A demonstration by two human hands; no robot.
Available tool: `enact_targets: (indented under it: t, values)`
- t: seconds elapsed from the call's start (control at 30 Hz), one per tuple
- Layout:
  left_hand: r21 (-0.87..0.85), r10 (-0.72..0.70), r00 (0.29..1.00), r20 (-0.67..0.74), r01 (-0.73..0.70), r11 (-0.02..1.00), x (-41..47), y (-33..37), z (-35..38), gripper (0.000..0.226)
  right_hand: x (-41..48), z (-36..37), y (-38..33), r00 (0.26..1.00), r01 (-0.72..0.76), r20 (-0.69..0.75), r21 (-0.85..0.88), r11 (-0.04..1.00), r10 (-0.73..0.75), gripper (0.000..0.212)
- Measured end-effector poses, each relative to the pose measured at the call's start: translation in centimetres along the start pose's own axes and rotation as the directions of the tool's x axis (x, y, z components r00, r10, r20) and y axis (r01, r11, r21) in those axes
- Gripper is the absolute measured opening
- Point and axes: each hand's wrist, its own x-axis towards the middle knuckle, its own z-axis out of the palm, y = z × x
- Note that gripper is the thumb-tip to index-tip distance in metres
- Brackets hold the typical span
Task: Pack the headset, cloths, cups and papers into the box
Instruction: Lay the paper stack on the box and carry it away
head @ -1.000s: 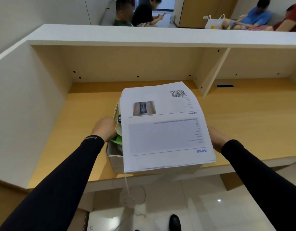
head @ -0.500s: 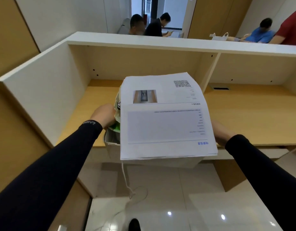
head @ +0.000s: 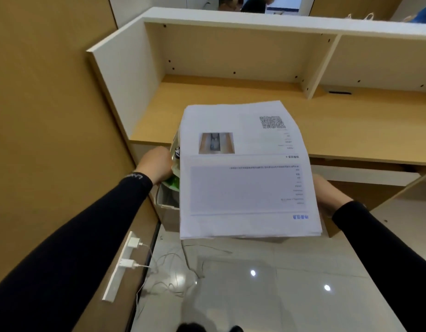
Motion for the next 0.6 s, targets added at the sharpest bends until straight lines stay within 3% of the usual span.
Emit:
enact_targets:
  t: [0.27, 0.6]
  values:
    - [-0.002, -0.078, 0.996, 0.051, 0.078, 0.997, -3.9, -6.0, 2.7, 0.038, -2.6, 6.6, 2.4, 0.996, -0.088, -0.006, 0.048, 0.995, 0.089, 0.03]
    - [0.017, -0.125, 0.985, 0.117, 0.124, 0.992, -3.5, -11.0, 7.1, 0.035, -1.7, 12.7, 6.1, 0.987, -0.16, -0.021, 0.05, 0.986, 0.161, 0.02]
